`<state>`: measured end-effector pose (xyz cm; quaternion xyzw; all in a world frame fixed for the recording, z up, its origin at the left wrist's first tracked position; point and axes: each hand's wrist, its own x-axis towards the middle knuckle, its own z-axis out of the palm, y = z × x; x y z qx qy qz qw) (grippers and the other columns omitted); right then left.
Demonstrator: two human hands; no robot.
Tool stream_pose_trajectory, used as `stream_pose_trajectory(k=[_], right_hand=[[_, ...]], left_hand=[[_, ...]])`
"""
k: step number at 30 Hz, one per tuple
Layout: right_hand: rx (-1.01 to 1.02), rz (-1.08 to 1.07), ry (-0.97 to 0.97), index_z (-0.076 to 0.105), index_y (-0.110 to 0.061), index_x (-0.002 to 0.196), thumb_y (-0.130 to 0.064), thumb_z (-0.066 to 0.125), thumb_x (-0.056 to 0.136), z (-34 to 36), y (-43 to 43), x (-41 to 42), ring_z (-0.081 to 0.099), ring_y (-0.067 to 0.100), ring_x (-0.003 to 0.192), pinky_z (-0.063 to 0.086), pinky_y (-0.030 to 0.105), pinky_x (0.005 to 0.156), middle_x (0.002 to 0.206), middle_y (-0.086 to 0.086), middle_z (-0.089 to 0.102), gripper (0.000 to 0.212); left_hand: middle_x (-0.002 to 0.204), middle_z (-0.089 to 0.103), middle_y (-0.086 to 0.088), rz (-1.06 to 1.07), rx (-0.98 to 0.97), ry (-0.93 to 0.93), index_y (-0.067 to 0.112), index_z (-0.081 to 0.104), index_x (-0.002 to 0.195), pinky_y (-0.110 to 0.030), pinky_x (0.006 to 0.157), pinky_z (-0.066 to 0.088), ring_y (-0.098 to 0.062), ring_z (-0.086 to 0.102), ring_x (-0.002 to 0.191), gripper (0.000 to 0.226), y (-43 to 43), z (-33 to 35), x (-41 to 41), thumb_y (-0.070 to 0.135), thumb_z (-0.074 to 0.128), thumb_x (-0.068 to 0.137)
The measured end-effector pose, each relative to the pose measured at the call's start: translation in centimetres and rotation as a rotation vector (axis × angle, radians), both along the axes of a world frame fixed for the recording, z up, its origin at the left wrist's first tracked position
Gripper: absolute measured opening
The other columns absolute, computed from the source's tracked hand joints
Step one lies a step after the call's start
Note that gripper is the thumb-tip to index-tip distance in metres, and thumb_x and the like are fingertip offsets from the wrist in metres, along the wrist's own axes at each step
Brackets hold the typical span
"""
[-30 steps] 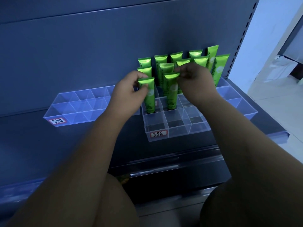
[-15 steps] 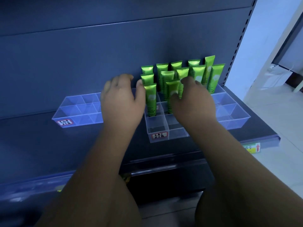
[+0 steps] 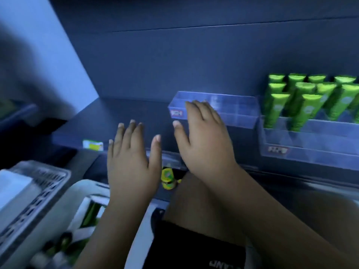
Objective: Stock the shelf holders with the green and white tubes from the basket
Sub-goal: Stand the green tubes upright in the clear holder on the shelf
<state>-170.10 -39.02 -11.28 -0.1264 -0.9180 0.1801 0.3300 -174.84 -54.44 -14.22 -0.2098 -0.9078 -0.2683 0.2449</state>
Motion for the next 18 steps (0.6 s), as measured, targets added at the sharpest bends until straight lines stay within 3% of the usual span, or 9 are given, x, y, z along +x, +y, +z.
stream_pose_trajectory(k=[4,10,12,18], right_hand=[[-0.007,0.217,-0.069,0.047,-0.007,0.145,-0.045,0.039,0.1,-2.7,-11.7,-3.4,0.037,0.033,0.146,0.033,0.046,0.119,0.149,0.014,0.05,0.06],[-0.131,0.497,-0.257,0.052,-0.008,0.137,-0.044,0.046,0.1,-9.2,-27.4,-5.8,0.048,0.034,0.132,0.041,0.046,0.108,0.137,0.013,0.056,0.052],[-0.21,0.567,-0.384,0.055,-0.009,0.131,-0.044,0.047,0.101,-12.4,-29.3,-5.7,0.051,0.033,0.125,0.044,0.046,0.103,0.132,0.013,0.058,0.047],[-0.151,0.614,-0.71,0.054,-0.009,0.133,-0.043,0.045,0.102,-19.0,-29.3,-6.7,0.049,0.029,0.125,0.041,0.046,0.102,0.132,0.01,0.057,0.047]], left_hand=[[0.163,0.038,-0.006,0.268,-0.061,-0.078,0.014,0.043,0.151,-0.052,0.124,0.022,-0.026,0.023,0.155,0.069,-10.9,-2.7,0.4,0.06,0.026,0.102],[0.17,0.019,-0.004,0.622,-0.188,-0.354,0.017,0.028,0.159,-0.05,0.128,0.009,-0.023,0.008,0.159,0.069,-23.0,-8.8,2.7,0.059,0.022,0.104],[0.17,0.021,-0.006,0.689,-0.249,-0.435,0.017,0.03,0.159,-0.05,0.128,0.008,-0.026,0.01,0.158,0.071,-25.7,-11.0,3.1,0.06,0.023,0.104],[0.166,0.031,-0.004,0.747,-0.205,-0.6,0.016,0.039,0.153,-0.049,0.127,0.013,-0.026,0.015,0.157,0.064,-29.3,-17.8,3.6,0.056,0.031,0.105]])
